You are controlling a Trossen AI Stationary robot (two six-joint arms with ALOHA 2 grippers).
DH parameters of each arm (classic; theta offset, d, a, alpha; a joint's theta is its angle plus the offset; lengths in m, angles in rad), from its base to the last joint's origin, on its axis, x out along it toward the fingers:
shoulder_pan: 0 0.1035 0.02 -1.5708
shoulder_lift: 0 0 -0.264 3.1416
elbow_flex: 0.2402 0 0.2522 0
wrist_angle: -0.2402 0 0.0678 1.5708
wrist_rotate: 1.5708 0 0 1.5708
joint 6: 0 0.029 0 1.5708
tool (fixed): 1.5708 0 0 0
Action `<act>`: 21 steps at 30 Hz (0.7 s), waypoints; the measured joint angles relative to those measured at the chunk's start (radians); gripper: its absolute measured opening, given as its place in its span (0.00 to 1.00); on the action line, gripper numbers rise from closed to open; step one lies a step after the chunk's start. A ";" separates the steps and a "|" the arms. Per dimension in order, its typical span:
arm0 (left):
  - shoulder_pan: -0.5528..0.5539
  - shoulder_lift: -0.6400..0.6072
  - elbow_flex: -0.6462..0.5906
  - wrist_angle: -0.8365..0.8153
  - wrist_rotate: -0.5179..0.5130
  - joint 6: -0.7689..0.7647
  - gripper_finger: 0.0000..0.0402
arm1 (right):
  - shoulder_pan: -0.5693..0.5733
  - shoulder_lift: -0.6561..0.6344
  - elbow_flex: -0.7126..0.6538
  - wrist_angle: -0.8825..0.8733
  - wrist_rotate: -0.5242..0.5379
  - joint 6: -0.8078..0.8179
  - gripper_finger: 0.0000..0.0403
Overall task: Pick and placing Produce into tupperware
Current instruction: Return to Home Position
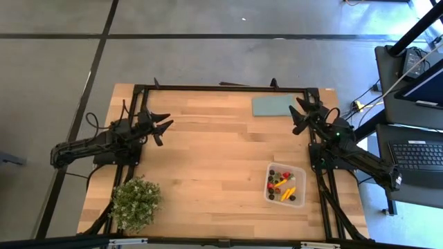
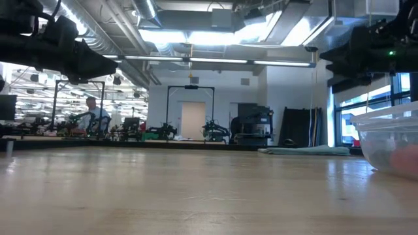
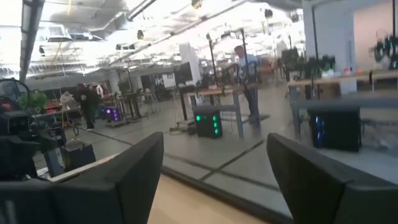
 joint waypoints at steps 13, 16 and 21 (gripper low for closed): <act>0.000 0.000 0.000 -0.001 0.000 0.000 0.39 | 0.000 0.004 0.000 -0.200 -0.002 0.168 0.71; 0.000 0.000 0.000 -0.001 0.000 0.000 0.40 | 0.000 0.004 0.000 -0.201 -0.002 0.169 0.71; 0.000 0.000 0.000 -0.001 0.000 0.000 0.39 | 0.000 0.004 0.000 -0.201 -0.002 0.166 0.71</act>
